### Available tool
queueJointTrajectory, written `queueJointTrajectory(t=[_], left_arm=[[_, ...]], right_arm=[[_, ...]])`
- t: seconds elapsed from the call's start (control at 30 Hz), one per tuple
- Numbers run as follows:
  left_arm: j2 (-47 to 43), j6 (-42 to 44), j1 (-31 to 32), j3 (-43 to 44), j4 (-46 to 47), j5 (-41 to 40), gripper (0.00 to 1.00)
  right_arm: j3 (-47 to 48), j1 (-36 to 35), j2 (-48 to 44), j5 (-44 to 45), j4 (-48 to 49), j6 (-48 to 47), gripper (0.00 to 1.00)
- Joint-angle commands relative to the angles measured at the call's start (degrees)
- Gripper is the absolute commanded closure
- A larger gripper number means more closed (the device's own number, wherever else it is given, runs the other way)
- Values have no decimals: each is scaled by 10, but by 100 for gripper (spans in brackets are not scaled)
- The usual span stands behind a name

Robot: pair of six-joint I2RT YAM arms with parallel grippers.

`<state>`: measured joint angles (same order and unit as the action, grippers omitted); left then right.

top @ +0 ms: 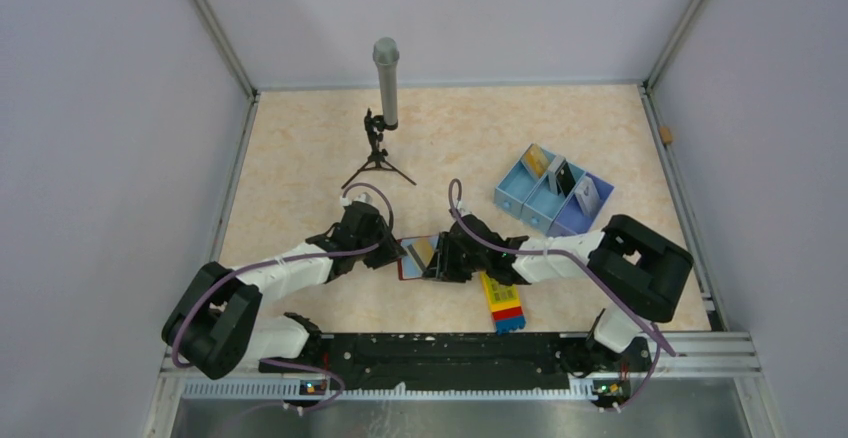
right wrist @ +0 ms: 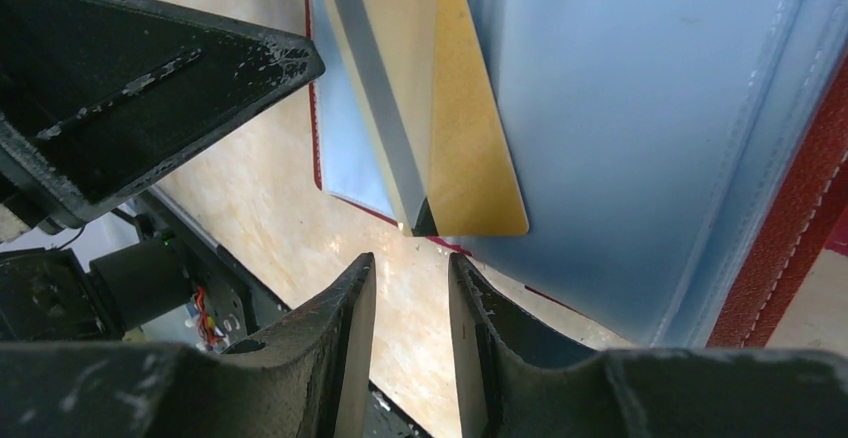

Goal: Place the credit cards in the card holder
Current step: Insert the credit card into the card holder.

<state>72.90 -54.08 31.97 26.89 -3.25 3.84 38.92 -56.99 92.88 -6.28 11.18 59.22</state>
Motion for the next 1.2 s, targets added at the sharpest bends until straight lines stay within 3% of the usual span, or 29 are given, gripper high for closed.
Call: queueJointTrajectory(t=[0.0, 0.67, 1.17], left_arm=[[0, -5, 2, -4, 13, 4, 67], [-6, -22, 1, -34, 28, 19, 74], [-19, -20, 2, -37, 23, 12, 75]], right_arm=[[18, -7, 18, 18, 29, 3, 68], [45, -7, 39, 59, 66, -3, 80], [76, -7, 64, 45, 69, -2, 81]])
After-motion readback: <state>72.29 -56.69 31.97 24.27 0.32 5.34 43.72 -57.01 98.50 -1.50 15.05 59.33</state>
